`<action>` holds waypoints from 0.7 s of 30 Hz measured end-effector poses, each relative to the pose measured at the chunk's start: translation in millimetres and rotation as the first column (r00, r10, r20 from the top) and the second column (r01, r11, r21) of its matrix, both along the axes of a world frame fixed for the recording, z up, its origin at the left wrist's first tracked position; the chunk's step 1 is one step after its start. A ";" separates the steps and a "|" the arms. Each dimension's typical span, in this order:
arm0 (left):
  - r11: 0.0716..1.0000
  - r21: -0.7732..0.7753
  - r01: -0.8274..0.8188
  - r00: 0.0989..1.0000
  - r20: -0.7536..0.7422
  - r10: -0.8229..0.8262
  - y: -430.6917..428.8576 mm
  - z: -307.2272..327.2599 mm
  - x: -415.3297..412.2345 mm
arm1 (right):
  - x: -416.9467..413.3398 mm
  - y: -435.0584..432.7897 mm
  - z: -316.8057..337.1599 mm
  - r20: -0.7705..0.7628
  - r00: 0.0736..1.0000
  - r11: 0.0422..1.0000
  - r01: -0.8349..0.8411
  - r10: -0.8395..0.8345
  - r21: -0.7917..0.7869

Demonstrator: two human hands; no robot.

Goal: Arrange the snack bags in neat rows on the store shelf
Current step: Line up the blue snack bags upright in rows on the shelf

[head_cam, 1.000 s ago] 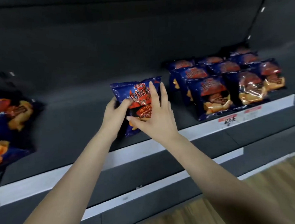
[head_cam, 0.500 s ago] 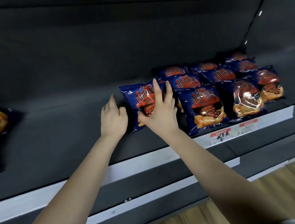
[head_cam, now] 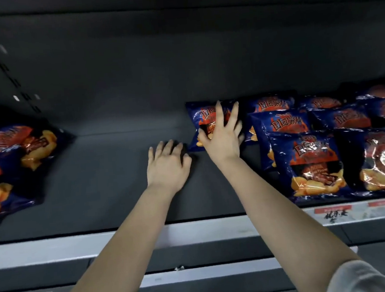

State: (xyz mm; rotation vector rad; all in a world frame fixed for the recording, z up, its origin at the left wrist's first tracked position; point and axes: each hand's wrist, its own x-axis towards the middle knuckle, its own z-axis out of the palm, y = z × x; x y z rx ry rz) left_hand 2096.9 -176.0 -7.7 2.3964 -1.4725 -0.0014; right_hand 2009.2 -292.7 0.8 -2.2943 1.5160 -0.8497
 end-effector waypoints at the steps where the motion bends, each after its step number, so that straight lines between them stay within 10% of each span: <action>1: 1.000 -0.003 -0.002 1.000 0.005 0.002 -0.1 -0.1 0.3 | -0.4 -2.6 -2.7 -0.002 1.000 1.000 -0.004 0.004 -0.009; 21: 0.998 -0.068 -0.011 1.000 -0.001 0.011 -4.0 -4.6 2.3 | -2.2 -18.8 -14.6 0.045 0.996 0.992 -0.074 0.079 -0.104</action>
